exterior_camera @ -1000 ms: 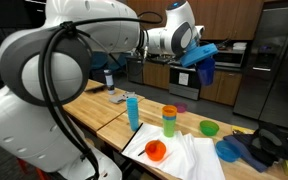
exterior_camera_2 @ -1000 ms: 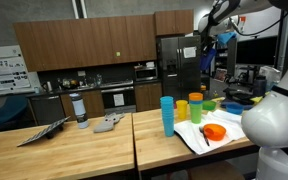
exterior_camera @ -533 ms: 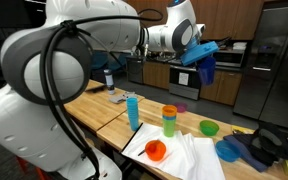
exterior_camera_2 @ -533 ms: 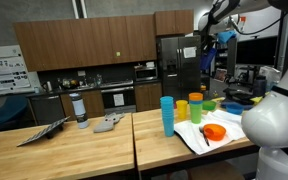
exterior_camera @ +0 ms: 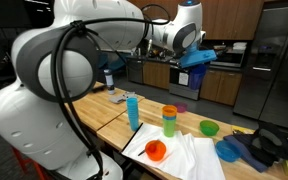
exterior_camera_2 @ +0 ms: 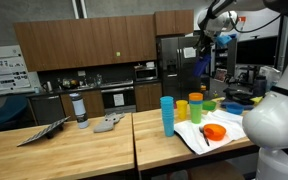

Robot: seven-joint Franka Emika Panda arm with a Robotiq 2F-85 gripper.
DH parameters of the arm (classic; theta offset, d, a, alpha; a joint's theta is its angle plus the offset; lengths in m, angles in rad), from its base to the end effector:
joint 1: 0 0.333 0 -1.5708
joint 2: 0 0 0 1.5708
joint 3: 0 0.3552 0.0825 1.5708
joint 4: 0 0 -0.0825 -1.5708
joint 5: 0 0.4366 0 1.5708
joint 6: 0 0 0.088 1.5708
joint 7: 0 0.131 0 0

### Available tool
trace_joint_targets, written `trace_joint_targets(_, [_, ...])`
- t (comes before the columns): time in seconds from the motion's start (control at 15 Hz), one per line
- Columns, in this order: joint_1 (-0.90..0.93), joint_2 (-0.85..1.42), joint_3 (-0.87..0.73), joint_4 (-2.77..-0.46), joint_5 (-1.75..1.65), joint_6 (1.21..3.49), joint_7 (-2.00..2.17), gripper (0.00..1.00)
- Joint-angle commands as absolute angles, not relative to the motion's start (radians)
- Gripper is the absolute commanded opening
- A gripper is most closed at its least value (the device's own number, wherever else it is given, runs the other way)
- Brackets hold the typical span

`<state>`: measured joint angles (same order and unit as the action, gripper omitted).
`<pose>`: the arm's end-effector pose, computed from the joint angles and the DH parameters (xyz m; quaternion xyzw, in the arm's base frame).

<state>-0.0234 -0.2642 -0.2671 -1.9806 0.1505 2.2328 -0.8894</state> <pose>0.5484 -0.1731 0.6404 0.9297 0.2512 0.2641 0.0525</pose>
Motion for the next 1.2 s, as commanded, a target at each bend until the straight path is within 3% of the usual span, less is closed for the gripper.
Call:
trace_joint_targets(0.0, [-0.036,-0.200,-0.301,-1.868,0.239,2.079,-0.964,0.02])
trace_joint_targets(0.13, [-0.057,-0.178,-0.309,-1.820,0.231,2.012,-1.009,0.02])
trace_joint_targets(0.2, [-0.063,-0.210,-0.281,-1.889,0.218,2.073,-0.962,0.07])
trace_joint_targets(0.4, [-0.079,-0.189,-0.288,-1.849,0.218,2.033,-0.991,0.07])
trace_joint_targets(0.47, [-0.080,-0.187,-0.288,-1.846,0.218,2.031,-0.994,0.02])
trace_joint_targets(1.13, [-0.087,-0.166,-0.255,-1.868,0.167,1.975,-1.035,0.02])
